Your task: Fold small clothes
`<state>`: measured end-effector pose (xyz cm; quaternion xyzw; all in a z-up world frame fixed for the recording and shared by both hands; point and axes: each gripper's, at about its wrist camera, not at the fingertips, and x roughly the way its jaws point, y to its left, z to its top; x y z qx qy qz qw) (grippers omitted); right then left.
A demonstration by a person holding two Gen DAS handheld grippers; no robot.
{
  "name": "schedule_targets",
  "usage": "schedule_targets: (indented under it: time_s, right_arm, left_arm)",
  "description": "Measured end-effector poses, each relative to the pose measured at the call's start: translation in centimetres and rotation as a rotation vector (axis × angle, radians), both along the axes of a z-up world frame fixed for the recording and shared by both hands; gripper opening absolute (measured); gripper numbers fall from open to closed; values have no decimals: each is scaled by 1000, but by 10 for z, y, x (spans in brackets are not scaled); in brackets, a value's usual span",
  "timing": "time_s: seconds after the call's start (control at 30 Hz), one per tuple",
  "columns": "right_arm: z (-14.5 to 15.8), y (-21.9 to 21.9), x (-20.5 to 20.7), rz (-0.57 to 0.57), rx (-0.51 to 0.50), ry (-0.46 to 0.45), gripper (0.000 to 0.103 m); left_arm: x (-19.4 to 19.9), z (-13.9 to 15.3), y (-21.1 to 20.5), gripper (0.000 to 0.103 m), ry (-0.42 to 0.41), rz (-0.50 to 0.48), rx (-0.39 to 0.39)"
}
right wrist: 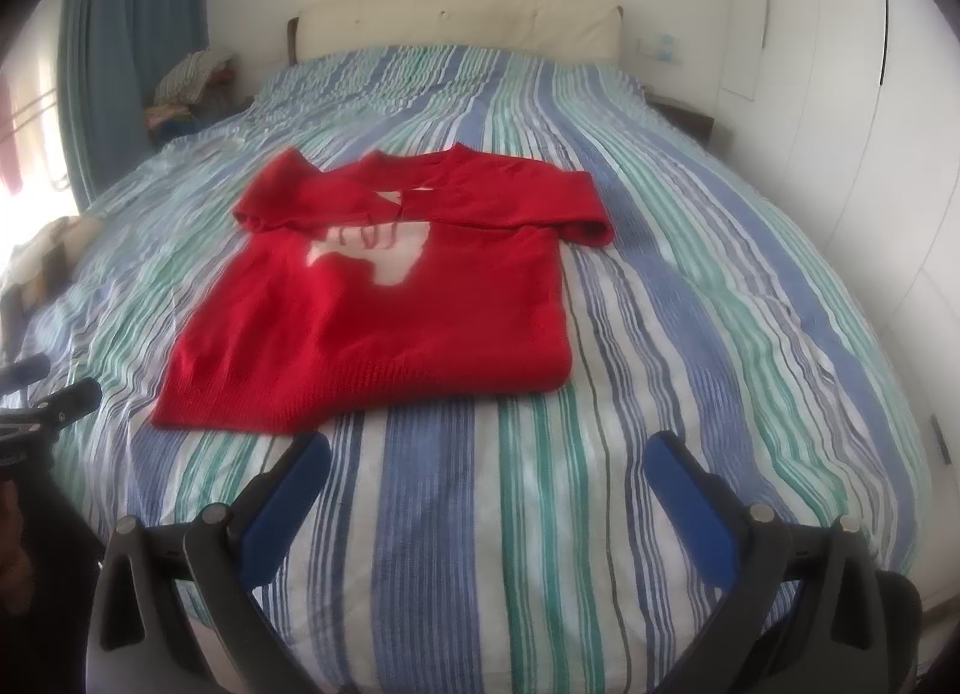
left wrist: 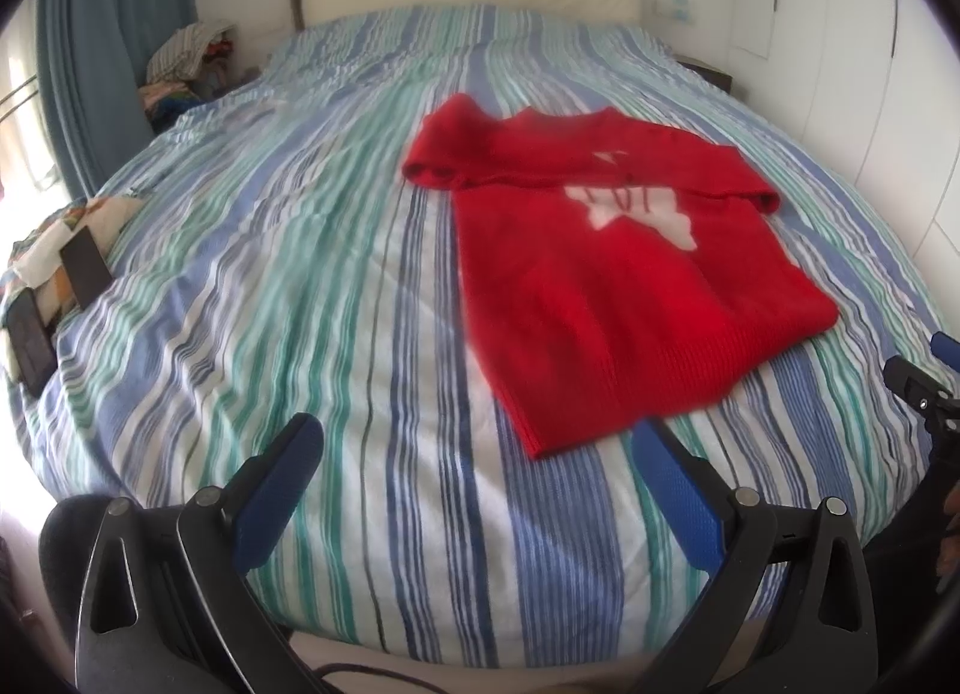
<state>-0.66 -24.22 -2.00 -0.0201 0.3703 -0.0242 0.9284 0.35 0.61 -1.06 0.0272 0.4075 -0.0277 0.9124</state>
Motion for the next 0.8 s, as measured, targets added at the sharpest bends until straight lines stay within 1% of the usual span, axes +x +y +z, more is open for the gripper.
schedule_targets:
  time_s: [0.8]
  right_arm:
    - [-7, 2, 2, 0, 16, 27, 103]
  left_arm:
    - [-1, -6, -1, 103, 19, -5, 0]
